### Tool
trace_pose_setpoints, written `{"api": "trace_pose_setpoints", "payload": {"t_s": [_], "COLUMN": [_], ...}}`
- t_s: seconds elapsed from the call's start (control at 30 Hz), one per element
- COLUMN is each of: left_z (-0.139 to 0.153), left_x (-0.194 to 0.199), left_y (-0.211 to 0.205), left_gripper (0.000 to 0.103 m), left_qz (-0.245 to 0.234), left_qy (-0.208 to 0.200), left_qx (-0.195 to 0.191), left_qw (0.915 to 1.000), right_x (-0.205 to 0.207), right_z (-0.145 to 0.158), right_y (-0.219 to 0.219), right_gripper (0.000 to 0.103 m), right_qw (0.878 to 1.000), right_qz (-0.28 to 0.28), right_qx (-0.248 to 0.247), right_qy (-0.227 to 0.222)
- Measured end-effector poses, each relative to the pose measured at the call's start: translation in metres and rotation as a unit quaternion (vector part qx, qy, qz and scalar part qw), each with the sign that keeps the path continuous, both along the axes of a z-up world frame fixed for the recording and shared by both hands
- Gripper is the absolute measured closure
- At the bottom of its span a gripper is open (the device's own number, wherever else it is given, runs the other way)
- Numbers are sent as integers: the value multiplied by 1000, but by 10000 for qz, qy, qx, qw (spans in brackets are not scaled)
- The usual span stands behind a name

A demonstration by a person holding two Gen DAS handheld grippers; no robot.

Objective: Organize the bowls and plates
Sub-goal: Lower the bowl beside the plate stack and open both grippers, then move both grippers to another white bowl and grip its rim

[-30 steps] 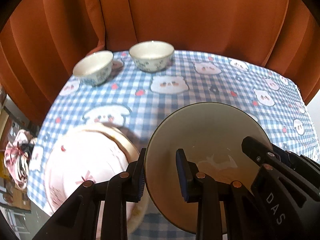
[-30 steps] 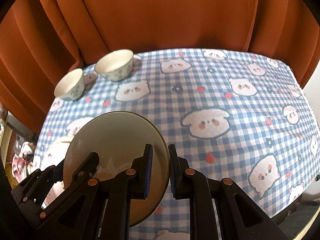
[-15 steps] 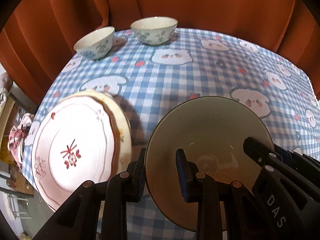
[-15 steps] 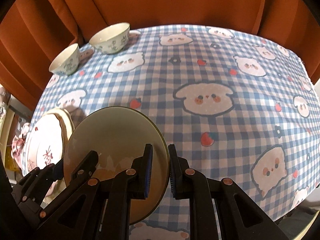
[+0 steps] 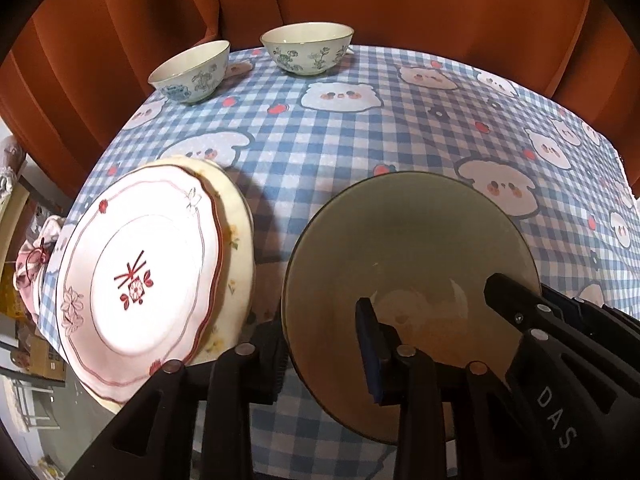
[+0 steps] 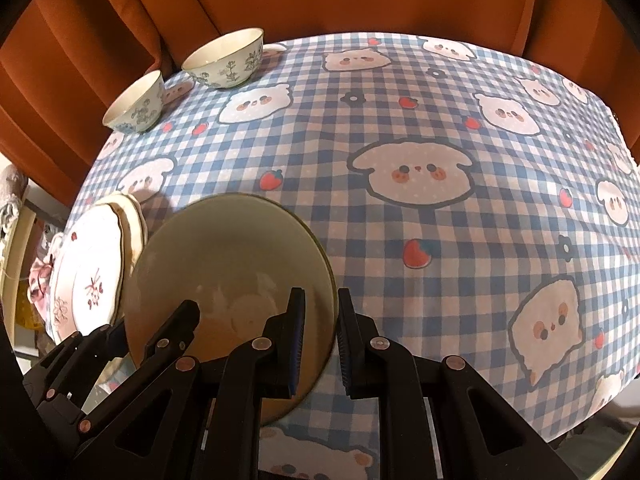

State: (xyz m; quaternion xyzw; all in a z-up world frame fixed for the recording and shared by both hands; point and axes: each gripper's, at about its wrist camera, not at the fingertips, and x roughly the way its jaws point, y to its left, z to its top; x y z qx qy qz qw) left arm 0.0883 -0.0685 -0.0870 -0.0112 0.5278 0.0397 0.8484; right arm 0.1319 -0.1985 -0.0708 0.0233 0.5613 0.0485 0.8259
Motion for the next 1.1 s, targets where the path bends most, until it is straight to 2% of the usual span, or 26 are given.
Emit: {"api": "trace_pose_setpoints", "payload": {"t_s": [0.1, 0.13, 0.2, 0.23, 0.3, 0.37, 0.53, 0.8, 1.1], "left_z": [3, 5, 10, 12, 19, 27, 43, 51, 66], "left_x": [-2, -3, -5, -5, -7, -8, -7, 1, 23], "left_y": [0, -1, -2, -2, -2, 1, 10, 42, 105], "left_gripper": [57, 49, 43, 40, 35, 32, 31, 32, 33], "left_qz": [-4, -12, -44, -80, -124, -117, -164, -232, -364], "left_qy": [-34, -65, -133, -160, -252, -373, -527, -594, -744], "left_qx": [-26, -14, 41, 28, 53, 48, -96, -135, -121], "left_qw": [10000, 10000, 9999, 9998, 9996, 9992, 9984, 9979, 9965], "right_x": [-2, -3, -4, -4, -5, -6, -6, -4, 17], "right_z": [0, 2, 6, 8, 14, 22, 42, 55, 66], "right_y": [0, 0, 0, 0, 1, 1, 4, 34, 96], "right_gripper": [84, 84, 84, 80, 66, 46, 32, 31, 31], "right_qw": [10000, 10000, 9998, 9998, 9994, 9990, 9975, 9969, 9957], "right_qz": [22, 33, 31, 38, 25, 15, -30, 24, 73], "right_qx": [-24, -58, -152, -195, -320, -361, -467, -371, -322], "right_qy": [-6, -35, -89, -99, -152, -245, -538, -699, -863]}}
